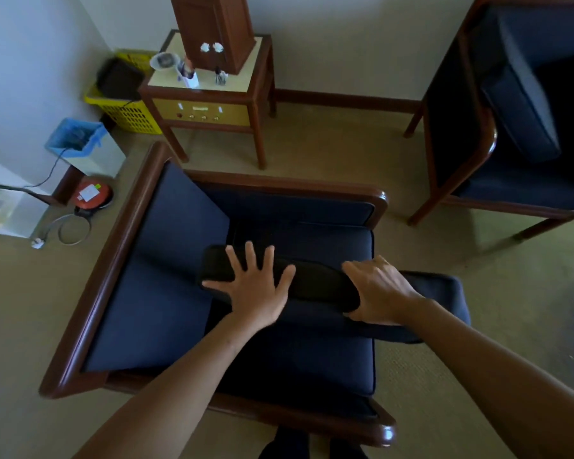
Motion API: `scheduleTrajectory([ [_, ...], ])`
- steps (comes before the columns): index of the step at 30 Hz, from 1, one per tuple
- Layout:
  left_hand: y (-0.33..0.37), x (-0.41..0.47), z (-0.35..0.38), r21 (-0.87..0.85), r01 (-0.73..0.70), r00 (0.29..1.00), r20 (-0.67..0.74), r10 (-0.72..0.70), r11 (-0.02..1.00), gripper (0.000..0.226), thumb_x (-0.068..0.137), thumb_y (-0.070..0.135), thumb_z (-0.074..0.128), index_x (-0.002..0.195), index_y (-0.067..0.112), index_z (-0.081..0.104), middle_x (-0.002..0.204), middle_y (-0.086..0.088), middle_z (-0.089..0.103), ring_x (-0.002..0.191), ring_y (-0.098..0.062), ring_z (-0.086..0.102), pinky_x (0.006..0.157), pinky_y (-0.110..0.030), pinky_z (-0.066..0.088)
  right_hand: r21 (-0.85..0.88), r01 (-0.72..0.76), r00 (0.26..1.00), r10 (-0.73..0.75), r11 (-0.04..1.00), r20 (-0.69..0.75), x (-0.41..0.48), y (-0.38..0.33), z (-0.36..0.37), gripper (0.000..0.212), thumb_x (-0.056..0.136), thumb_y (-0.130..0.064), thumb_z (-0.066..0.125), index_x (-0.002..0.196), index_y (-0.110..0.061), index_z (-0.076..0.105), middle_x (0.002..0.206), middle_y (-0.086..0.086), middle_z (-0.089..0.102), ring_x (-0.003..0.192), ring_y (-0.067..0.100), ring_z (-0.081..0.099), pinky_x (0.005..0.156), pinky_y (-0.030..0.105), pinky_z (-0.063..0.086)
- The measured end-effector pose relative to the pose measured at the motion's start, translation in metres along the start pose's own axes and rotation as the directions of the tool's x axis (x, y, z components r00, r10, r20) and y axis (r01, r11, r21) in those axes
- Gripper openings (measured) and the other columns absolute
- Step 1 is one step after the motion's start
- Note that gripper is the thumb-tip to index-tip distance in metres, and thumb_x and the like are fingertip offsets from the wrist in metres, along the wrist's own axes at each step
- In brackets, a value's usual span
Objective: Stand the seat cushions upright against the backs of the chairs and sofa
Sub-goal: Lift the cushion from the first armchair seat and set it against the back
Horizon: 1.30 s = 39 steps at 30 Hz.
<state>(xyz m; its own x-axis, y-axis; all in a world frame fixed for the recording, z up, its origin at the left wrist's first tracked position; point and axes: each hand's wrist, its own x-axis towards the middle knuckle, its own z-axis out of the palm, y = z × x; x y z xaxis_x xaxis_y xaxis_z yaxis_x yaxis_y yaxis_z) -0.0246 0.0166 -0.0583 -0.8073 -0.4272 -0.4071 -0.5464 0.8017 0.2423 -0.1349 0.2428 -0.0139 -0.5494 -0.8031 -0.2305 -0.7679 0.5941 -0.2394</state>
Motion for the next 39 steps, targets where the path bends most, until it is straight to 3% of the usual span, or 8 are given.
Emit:
scheduleTrajectory([
  [6, -0.019, -0.002, -0.009, 0.197, -0.051, 0.977, -0.193, 0.09, 0.979, 0.066, 0.107, 0.063, 0.017, 0.158, 0.033, 0.046, 0.166, -0.012, 0.043, 0.151, -0.045, 0.034, 0.106, -0.079, 0.028, -0.157, -0.272, 0.951, 0.24, 0.949, -0.196, -0.047, 0.022, 0.039, 0.094, 0.086, -0.087, 0.033, 0.152, -0.02, 0.039, 0.15, 0.009, 0.047, 0.131, 0.03, 0.048, 0.108, 0.053, 0.033],
  [9, -0.042, 0.015, -0.007, 0.123, 0.051, 0.974, -0.227, -0.022, 0.991, 0.059, 0.106, 0.067, 0.028, 0.151, 0.036, 0.049, 0.168, -0.022, 0.035, 0.154, -0.055, 0.022, 0.112, -0.082, 0.017, -0.083, -0.413, 0.878, 0.372, 0.907, -0.302, -0.057, 0.019, 0.042, 0.072, 0.099, -0.068, 0.023, 0.15, -0.021, 0.043, 0.153, 0.013, 0.044, 0.138, 0.033, 0.042, 0.112, 0.057, 0.028],
  [12, -0.055, 0.023, -0.008, 0.002, 0.074, 0.98, -0.185, -0.072, 0.997, 0.06, 0.105, 0.07, 0.03, 0.154, 0.038, 0.045, 0.173, -0.023, 0.022, 0.149, -0.056, 0.033, 0.109, -0.075, 0.038, 0.011, -0.565, 0.759, 0.526, 0.825, -0.384, -0.063, 0.02, 0.046, 0.059, 0.101, -0.056, 0.031, 0.143, -0.02, 0.051, 0.151, 0.014, 0.046, 0.139, 0.036, 0.04, 0.115, 0.061, 0.023],
  [17, -0.067, 0.036, -0.014, -0.309, -0.057, 0.944, -0.327, -0.049, 0.949, 0.051, 0.106, 0.054, 0.051, 0.152, 0.032, 0.056, 0.162, -0.01, 0.048, 0.136, -0.036, 0.059, 0.104, -0.055, 0.052, 0.306, -0.689, 0.52, 0.742, 0.657, -0.423, -0.078, 0.031, 0.06, 0.052, 0.098, -0.049, 0.042, 0.141, -0.024, 0.054, 0.158, 0.015, 0.04, 0.148, 0.038, 0.029, 0.106, 0.066, 0.036],
  [21, -0.071, 0.046, -0.023, -0.763, 0.0, 0.951, -0.2, -0.237, 0.646, 0.061, 0.096, 0.047, 0.077, 0.152, 0.029, 0.059, 0.15, 0.002, 0.062, 0.136, -0.017, 0.058, 0.114, -0.037, 0.047, 0.52, -0.643, 0.364, 0.821, 0.563, -0.44, -0.078, 0.037, 0.063, 0.045, 0.099, -0.046, 0.048, 0.141, -0.029, 0.053, 0.156, 0.01, 0.043, 0.141, 0.036, 0.042, 0.098, 0.061, 0.044],
  [26, -0.075, 0.063, -0.015, -0.968, 0.126, 0.948, 0.053, -0.313, 0.219, 0.047, 0.079, 0.035, 0.091, 0.123, 0.024, 0.08, 0.124, -0.002, 0.08, 0.121, -0.025, 0.072, 0.115, -0.049, 0.052, 0.961, -0.248, 0.018, 0.992, 0.124, -0.124, -0.077, 0.042, 0.067, 0.043, 0.089, -0.055, 0.065, 0.125, -0.031, 0.064, 0.12, -0.002, 0.069, 0.112, 0.017, 0.064, 0.102, 0.042, 0.051],
  [30, -0.066, 0.059, -0.006, -0.989, 0.085, 0.924, 0.033, -0.382, 0.12, 0.045, 0.07, 0.038, 0.089, 0.111, 0.021, 0.082, 0.119, -0.007, 0.081, 0.119, -0.031, 0.073, 0.115, -0.054, 0.051, 0.998, -0.056, 0.0, 1.0, -0.021, 0.021, -0.073, 0.05, 0.061, 0.039, 0.084, -0.052, 0.071, 0.113, -0.028, 0.067, 0.106, -0.006, 0.066, 0.103, 0.013, 0.063, 0.089, 0.031, 0.053],
  [39, -0.028, 0.008, 0.002, -1.0, 0.022, 0.79, 0.007, -0.614, 0.018, 0.038, 0.064, 0.037, 0.087, 0.099, 0.023, 0.083, 0.114, -0.005, 0.082, 0.111, -0.031, 0.076, 0.109, -0.055, 0.056, 0.997, -0.072, 0.102, 0.994, -0.031, 0.038, -0.072, 0.097, 0.034, 0.033, 0.088, -0.045, 0.068, 0.112, -0.023, 0.064, 0.102, 0.0, 0.063, 0.096, 0.02, 0.059, 0.083, 0.032, 0.045],
])
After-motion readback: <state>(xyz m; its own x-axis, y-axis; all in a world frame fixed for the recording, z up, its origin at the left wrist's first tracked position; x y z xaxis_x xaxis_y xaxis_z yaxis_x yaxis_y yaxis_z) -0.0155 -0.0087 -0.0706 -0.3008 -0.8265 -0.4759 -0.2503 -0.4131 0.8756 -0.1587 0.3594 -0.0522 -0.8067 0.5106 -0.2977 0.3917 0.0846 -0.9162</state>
